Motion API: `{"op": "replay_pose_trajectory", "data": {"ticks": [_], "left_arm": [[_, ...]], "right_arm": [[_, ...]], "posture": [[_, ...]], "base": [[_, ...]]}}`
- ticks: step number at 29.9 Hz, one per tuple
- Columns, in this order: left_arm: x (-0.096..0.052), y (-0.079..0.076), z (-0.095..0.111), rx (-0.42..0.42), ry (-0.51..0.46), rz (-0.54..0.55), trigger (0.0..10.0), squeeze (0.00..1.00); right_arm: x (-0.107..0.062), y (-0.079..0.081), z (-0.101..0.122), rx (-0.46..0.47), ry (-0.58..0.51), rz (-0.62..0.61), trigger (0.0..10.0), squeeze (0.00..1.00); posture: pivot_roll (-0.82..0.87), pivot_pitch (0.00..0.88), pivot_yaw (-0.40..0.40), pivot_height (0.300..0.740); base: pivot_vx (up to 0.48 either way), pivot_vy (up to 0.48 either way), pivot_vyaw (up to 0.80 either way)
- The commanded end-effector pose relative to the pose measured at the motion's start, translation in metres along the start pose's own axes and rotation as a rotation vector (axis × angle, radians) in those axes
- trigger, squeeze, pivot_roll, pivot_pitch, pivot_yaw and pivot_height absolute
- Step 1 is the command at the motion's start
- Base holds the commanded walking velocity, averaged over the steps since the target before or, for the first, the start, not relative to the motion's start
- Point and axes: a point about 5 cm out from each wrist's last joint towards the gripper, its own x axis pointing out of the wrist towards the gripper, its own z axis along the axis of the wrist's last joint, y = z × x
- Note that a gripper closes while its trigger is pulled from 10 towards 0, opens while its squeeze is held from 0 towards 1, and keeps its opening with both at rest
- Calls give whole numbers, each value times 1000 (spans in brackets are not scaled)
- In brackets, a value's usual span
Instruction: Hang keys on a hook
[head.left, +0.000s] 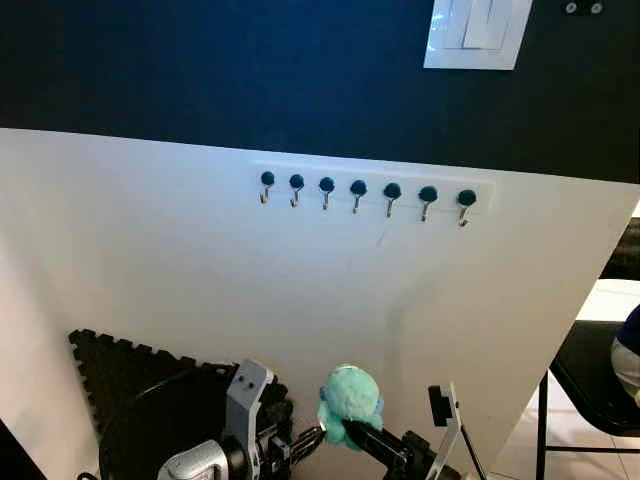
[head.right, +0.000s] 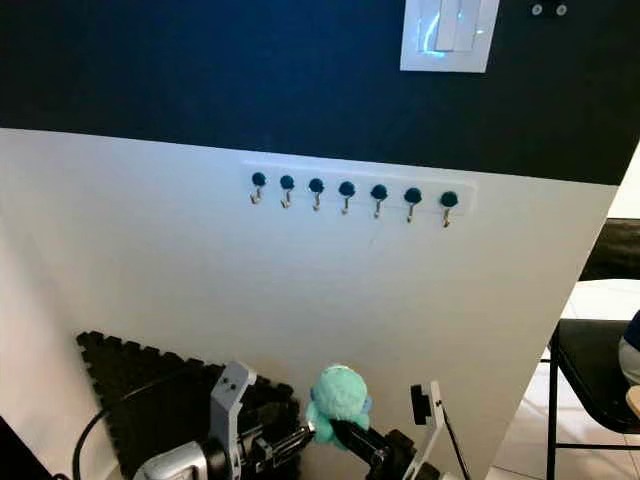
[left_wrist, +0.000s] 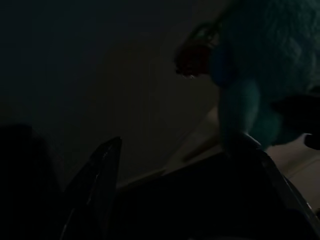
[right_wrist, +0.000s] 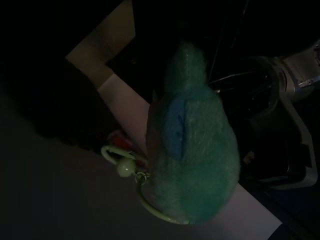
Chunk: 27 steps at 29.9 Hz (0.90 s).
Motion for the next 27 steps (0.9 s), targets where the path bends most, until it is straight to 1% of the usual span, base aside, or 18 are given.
{"op": "replay_pose_trajectory", "data": {"ticks": [1,2,3,4,9,12,14,15,16,27], "left_arm": [[0,-7,-2,-25,5,-48,10000,0],[0,-8,-2,-32,4,-55,10000,145],[0,-9,-2,-41,3,-59,10000,757],[-1,-9,-2,-48,4,-65,10000,1000],[-3,-11,-2,-66,6,-92,10000,1000],[-5,-12,-3,-61,17,-93,10000,1000],[-6,-14,-4,-53,29,-112,10000,1000],[-6,-15,-4,-54,31,-125,10000,188],[-7,-17,-4,-55,29,-134,10000,0],[0,-21,1,-65,-12,-129,10000,0]], "right_arm": [[2,4,2,7,-13,25,0,0],[2,4,3,7,-15,25,0,0],[2,4,3,7,-17,25,0,0],[2,4,3,7,-18,25,0,0],[3,3,5,8,-35,16,0,0],[3,1,7,13,-51,6,0,0],[4,1,8,21,-60,7,0,0],[4,2,8,26,-61,10,0,0],[4,3,8,30,-60,14,0,0],[5,10,4,71,-35,71,0,0]], "posture": [[62,30,11,740],[62,31,11,740],[63,31,10,740],[63,31,10,740],[65,33,11,740],[66,34,12,740],[68,34,12,740],[69,34,11,740],[70,35,11,740],[68,37,1,740]], "base": [[0,0,0],[0,0,0],[0,0,0],[0,0,0],[0,0,0],[0,0,0],[0,0,0],[0,0,0],[0,0,0],[0,0,0]]}}
